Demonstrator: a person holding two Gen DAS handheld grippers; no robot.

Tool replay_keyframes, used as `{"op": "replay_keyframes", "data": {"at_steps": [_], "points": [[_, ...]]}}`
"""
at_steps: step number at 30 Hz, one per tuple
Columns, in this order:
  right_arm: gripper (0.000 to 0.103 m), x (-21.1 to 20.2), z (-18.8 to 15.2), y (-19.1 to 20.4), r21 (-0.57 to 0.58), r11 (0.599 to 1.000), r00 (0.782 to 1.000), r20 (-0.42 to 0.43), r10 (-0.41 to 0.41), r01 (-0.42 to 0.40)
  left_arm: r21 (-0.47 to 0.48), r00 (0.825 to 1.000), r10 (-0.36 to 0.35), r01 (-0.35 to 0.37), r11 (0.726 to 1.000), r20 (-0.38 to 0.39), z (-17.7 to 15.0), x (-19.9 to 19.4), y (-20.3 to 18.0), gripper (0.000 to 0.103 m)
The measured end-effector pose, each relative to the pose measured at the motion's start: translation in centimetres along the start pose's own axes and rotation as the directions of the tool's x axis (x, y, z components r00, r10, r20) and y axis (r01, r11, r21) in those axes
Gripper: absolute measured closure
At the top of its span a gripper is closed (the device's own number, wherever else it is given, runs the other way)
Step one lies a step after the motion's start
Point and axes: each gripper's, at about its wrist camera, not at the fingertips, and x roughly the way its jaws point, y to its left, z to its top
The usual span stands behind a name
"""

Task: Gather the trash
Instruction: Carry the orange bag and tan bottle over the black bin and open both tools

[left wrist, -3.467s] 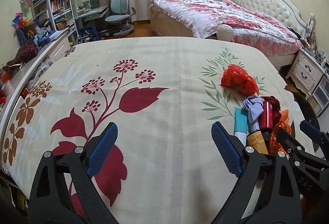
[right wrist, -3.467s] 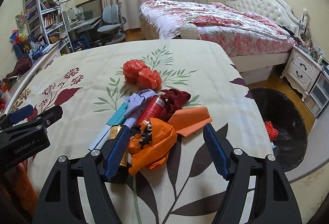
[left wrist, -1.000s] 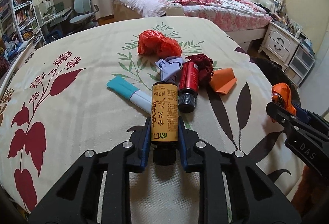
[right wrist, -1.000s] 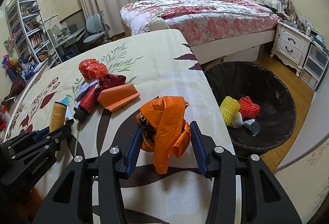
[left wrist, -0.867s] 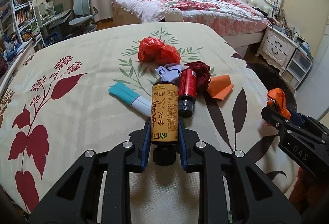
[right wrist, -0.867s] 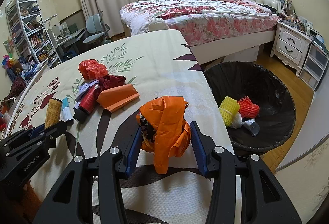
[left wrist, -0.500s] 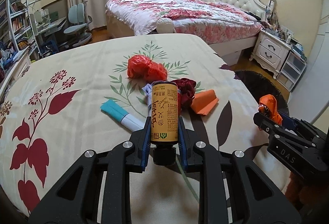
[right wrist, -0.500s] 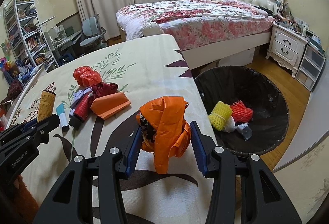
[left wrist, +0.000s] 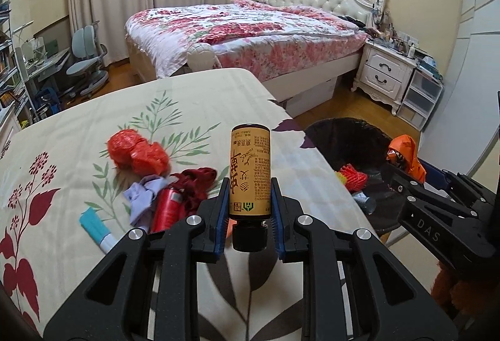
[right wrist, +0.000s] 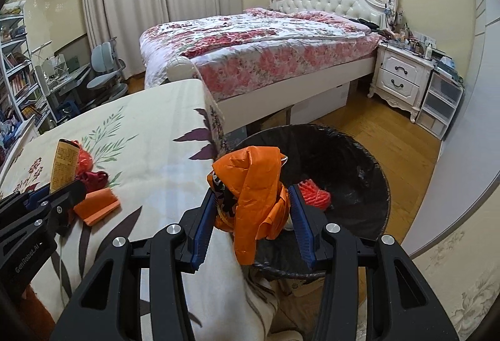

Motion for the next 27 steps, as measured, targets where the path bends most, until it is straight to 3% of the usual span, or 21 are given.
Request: {"op": "replay_keyframes", "data": {"at_steps": [14, 27], "points": [[0.057, 3.0, 0.5, -4.6, 0.040, 0.995, 0.996, -0.033, -0.086, 0.088, 0.095, 0.998, -0.039, 0.042, 0.995, -0.041, 2.4, 6.6, -6.6, 0.080], [0.057, 5.1, 1.3, -7.2, 0.082, 0.989, 0.991, -0.056, -0.118, 0.123, 0.133, 0.997, -0.034, 0.044, 0.990, -0.076, 3.8, 10.2, -9.7, 0.080]]}}
